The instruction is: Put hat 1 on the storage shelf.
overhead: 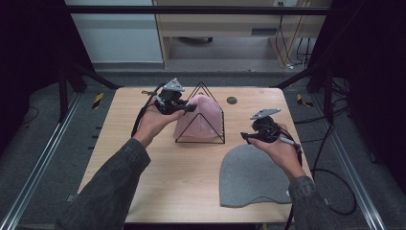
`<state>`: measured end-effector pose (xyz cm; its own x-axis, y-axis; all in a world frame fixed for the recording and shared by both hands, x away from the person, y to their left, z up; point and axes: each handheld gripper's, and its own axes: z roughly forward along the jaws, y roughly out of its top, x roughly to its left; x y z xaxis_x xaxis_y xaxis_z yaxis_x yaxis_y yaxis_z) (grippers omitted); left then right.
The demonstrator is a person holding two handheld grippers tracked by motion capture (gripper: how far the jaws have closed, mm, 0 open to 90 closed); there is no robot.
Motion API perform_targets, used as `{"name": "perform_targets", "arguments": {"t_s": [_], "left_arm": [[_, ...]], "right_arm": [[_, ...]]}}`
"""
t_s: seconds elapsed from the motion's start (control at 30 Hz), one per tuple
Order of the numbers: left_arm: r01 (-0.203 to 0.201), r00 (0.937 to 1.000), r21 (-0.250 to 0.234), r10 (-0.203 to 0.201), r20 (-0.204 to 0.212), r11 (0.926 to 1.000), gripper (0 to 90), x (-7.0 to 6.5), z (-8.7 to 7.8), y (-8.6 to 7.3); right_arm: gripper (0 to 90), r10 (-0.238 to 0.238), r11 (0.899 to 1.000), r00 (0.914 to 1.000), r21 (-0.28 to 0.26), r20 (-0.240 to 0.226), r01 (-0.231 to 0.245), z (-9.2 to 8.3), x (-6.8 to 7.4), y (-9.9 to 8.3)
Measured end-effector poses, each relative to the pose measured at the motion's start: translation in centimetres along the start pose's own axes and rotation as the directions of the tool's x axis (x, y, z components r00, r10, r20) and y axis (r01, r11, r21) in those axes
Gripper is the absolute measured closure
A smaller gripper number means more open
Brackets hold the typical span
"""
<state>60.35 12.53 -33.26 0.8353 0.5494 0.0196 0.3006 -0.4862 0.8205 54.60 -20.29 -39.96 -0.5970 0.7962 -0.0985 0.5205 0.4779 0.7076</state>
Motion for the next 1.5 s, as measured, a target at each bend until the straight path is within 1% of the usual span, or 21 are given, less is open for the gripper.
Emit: {"name": "perform_targets", "arguments": {"t_s": [0.2,0.27,0.47,0.5,0.8,1.1,1.27,1.33,1.4,1.47,1.5], "left_arm": [[-0.001,1.0000,0.008,0.001,0.001,1.0000,76.1,0.0,-0.1,-0.1],[0.005,1.0000,0.016,-0.005,0.001,0.9999,75.9,0.1,0.0,-0.4],[0.015,0.9999,0.020,-0.015,0.004,0.9997,75.4,0.2,0.1,-0.9],[0.018,0.9998,0.024,-0.018,0.007,0.9996,75.2,0.2,0.3,-1.0],[0.027,0.9996,0.022,-0.027,0.008,0.9994,73.0,0.2,0.2,-1.1],[0.040,0.9992,-0.002,-0.040,0.006,0.9992,66.2,0.2,-0.4,-1.3],[0.035,0.9994,-0.020,-0.035,-0.002,0.9992,62.6,0.0,-0.9,-1.2],[0.034,0.9994,-0.032,-0.034,-0.003,0.9989,60.9,0.0,-1.2,-1.1],[0.034,0.9994,-0.058,-0.034,-0.009,0.9977,59.2,-0.2,-1.7,-0.9],[0.026,0.9995,-0.062,-0.028,-0.017,0.9977,57.7,-0.3,-2.0,-0.9],[0.022,0.9994,-0.062,-0.023,-0.025,0.9978,54.3,-0.4,-2.1,-0.9]], "right_arm": [[43.1,0.008,1.000,1.0000,0.014,0.002,-0.008,0.1,-0.3,-0.5],[43.0,0.012,1.000,0.9999,0.018,0.002,-0.012,0.2,-0.4,-0.7],[42.7,0.021,0.999,0.9998,0.026,0.007,-0.021,0.1,-0.7,-1.1],[42.6,0.028,0.999,0.9996,0.027,0.005,-0.028,0.1,-0.8,-1.2],[42.2,0.030,0.999,0.9995,0.035,0.010,-0.030,0.0,-1.1,-1.4],[40.7,0.036,0.999,0.9993,0.041,0.013,-0.037,0.0,-1.1,-1.5],[39.4,0.037,0.998,0.9991,0.051,0.019,-0.038,0.1,-1.2,-1.7],[38.7,0.039,0.998,0.9991,0.054,0.019,-0.040,0.1,-1.2,-1.7],[36.8,0.040,0.998,0.9989,0.054,0.023,-0.041,0.0,-1.2,-1.8],[36.2,0.041,0.998,0.9989,0.055,0.024,-0.042,0.0,-1.2,-1.8],[34.8,0.042,0.997,0.9988,0.060,0.026,-0.044,0.0,-1.3,-1.9]]}}
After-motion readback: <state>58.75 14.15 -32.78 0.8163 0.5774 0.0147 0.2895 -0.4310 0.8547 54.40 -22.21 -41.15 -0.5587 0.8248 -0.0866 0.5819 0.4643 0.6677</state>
